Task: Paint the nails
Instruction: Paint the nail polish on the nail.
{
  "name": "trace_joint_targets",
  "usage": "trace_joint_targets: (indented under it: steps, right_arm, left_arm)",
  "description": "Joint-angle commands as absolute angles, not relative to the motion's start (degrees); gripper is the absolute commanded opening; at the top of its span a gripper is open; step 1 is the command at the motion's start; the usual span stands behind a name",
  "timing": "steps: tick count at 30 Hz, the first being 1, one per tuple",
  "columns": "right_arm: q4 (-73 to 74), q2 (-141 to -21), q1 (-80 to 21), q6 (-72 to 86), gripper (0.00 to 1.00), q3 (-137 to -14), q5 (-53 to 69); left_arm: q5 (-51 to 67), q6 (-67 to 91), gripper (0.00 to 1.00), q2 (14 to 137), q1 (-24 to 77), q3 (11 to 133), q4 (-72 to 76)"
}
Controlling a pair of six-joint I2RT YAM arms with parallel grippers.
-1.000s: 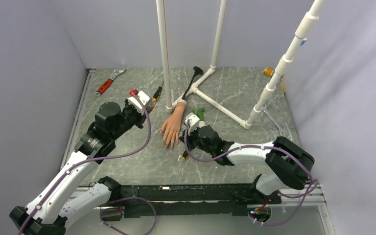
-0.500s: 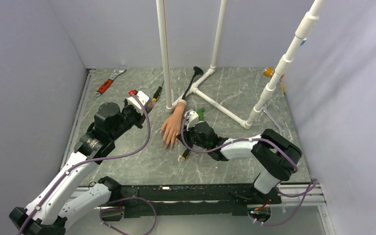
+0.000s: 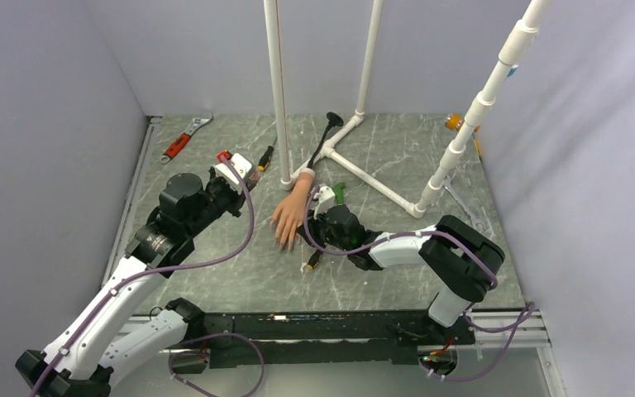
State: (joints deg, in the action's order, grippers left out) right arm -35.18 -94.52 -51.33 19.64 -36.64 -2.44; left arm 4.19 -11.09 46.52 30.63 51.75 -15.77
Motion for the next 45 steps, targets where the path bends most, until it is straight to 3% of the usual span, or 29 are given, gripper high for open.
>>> trace_joint_targets:
  steps: [1,45]
  right_arm:
    - [-36.46,-93.10,-51.18,21.06,0.00,-36.93,-4.37]
    - [-31.82,-93.45,-52.60,20.58,0.00,-37.89,-1.76]
  left_arm:
    - [3.12,-11.12,0.00,45.74,30.66,52.66,-14.21]
    - [3.10,-11.52,0.00,45.44,30.63,52.62,-14.27]
